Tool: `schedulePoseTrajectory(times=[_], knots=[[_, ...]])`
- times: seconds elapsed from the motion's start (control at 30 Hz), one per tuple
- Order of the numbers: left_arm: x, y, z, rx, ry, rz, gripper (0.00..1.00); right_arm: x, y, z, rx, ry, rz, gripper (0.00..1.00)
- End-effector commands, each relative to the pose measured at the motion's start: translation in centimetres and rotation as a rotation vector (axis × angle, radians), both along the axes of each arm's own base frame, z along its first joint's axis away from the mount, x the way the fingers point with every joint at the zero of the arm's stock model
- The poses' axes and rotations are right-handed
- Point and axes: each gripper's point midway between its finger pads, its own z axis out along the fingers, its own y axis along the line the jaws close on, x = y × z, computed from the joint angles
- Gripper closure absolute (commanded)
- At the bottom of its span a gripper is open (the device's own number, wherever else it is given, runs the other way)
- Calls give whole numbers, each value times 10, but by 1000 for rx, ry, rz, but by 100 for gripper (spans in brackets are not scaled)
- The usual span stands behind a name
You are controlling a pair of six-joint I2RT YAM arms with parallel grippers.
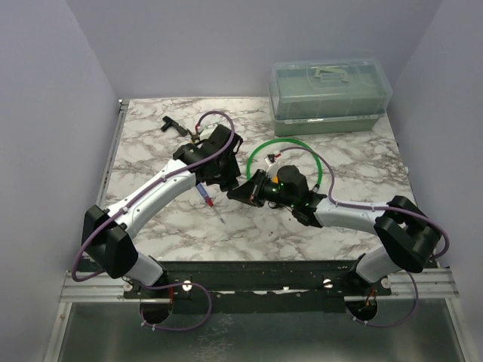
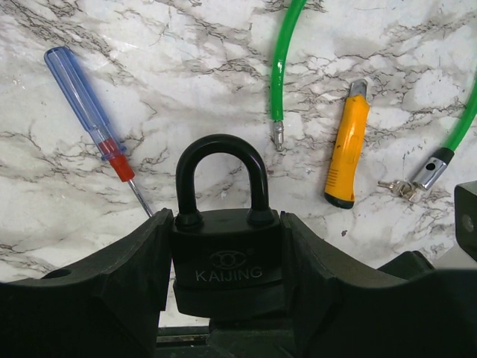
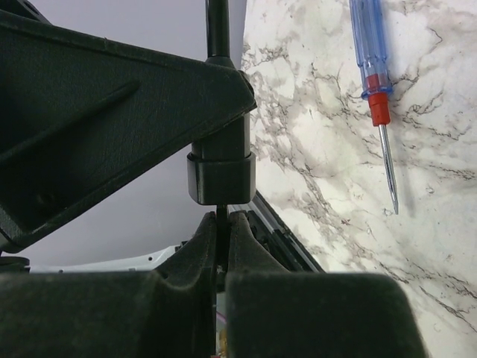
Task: Unlock with the key
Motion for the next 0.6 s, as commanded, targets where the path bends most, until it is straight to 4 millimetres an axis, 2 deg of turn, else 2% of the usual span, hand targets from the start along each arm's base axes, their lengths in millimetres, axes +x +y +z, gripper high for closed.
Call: schedulePoseTrajectory(times=[0.0, 0.37, 0.57], knots=[[-15, -11, 7, -51, 26, -66, 100, 17, -1, 10, 2, -41, -45, 100], [-14, -10, 8, -47, 18, -64, 100, 18, -6, 1, -35, -56, -56, 100], [-18, -17, 5, -92, 25, -91, 100, 19, -14, 0, -51, -74, -87, 100]])
